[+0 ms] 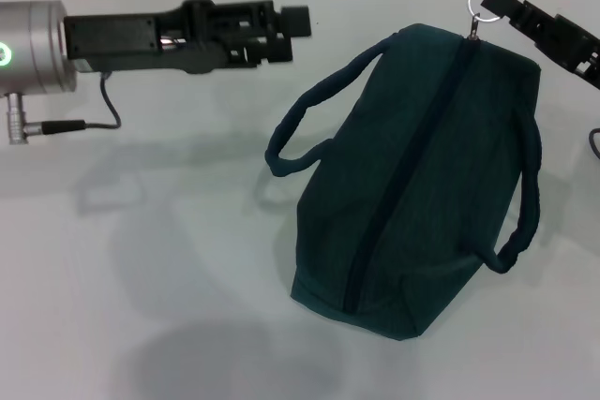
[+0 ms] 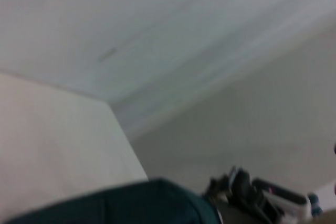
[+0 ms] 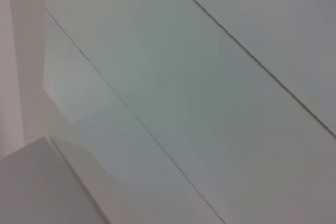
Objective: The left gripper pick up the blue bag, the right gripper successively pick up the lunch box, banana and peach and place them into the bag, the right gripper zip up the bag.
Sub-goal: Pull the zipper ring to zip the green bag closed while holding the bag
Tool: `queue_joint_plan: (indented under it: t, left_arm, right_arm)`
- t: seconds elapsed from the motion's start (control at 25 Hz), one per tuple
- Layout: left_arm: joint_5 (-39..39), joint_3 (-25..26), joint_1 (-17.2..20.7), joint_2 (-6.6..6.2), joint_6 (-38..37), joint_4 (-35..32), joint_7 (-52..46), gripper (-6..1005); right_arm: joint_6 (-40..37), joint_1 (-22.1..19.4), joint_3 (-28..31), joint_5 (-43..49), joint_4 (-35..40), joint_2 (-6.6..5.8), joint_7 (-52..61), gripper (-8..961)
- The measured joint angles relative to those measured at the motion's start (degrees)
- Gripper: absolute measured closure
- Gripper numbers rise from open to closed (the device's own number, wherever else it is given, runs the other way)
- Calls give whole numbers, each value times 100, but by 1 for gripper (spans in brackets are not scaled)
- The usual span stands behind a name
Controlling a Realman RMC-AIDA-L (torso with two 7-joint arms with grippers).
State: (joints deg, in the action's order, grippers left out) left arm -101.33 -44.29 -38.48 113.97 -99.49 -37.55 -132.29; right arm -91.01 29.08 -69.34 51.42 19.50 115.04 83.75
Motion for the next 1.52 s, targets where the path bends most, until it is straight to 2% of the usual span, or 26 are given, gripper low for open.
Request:
queue_joint_plan:
  t: [0.08,0.2,0.32,0.52,0.68,1.28,1.52]
  left_arm:
    - [-37,-181,-37,-7,-67,-40,-123,166]
    - [-65,-565,-130,-20,-78,-74,-249,145]
    - [-294,-714,-332,46,-42,-84,-285,125]
    - [-773,-728,-599,166,257,-86,-289,130]
    - [-916,-731,-724,199,450,-53,-290,135]
    - [-933,-755,-800,317,562,-51,-368,211]
    - [-1235,-766,-895,387,650,-74,-376,244]
  right_arm:
    - [7,1,2,0,-4,-3,-4,939]
    - [16,1,2,0,-7,-5,-14,939]
    - [29,5,1,0,-8,-7,-17,939]
    - [32,18,-11,0,-8,-8,-25,939]
    - [32,7,-7,-1,-8,-2,-57,939]
    - [31,1,-18,0,-17,10,-89,938]
    - [29,1,-24,0,-17,10,-88,938]
